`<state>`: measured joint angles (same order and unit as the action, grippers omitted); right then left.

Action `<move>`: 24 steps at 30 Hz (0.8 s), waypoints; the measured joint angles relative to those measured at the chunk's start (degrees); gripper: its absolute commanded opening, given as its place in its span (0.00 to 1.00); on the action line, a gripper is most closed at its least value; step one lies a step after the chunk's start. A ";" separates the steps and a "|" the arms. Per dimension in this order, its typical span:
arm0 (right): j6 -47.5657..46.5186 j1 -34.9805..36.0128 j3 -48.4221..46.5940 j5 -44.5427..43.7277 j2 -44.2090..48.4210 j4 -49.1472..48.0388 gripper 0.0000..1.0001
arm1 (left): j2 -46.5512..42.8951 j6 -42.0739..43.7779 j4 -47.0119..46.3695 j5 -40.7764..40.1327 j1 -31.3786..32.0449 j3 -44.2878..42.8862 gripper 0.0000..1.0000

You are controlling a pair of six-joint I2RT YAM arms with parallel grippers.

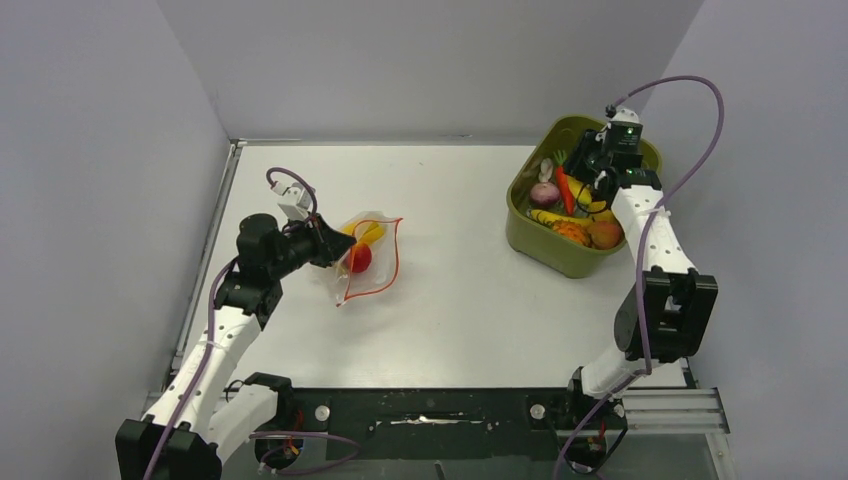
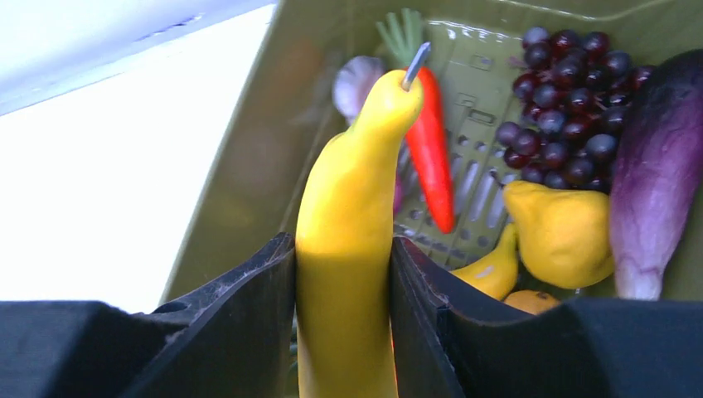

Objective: Place the food in the zip-top bag and seal the zipper
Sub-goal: Pick up the fake fruit from the bin.

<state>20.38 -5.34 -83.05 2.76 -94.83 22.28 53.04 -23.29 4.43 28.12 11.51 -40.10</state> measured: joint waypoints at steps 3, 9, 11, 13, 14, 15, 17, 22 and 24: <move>0.55 2.21 2.12 0.81 4.28 -0.48 0.33 | 0.00 -0.11 -0.22 0.07 0.00 0.13 0.00; 2.38 8.94 5.77 4.50 11.89 -2.05 0.33 | 1.46 -1.86 -1.84 1.75 0.00 0.33 0.00; 2.93 11.06 7.26 6.36 13.77 -2.54 0.34 | 2.27 -2.40 -2.25 2.21 0.00 0.33 0.00; 3.50 13.03 8.55 7.76 15.06 -2.78 0.34 | 3.15 -3.04 -2.54 2.43 0.00 0.33 0.00; 3.74 13.70 9.09 8.37 15.58 -2.84 0.34 | 3.52 -3.30 -2.67 2.45 0.00 0.33 0.00; 4.13 14.62 9.92 9.44 16.11 -2.99 0.34 | 3.78 -3.58 -2.80 2.47 0.00 0.33 0.00; 5.27 15.96 11.23 11.39 16.90 -3.02 0.34 | 4.11 -4.35 -3.39 2.49 0.00 0.37 0.00; 8.02 21.05 15.43 15.13 19.10 -3.82 0.35 | 4.87 -6.19 -4.96 2.45 0.00 0.42 0.00; 8.90 23.67 15.63 16.96 19.12 -4.02 0.35 | 5.46 -6.97 -5.31 2.45 0.00 0.42 0.00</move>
<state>29.28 18.33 -67.42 19.73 -75.70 18.26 58.50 -30.26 -0.89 30.57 11.51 -39.68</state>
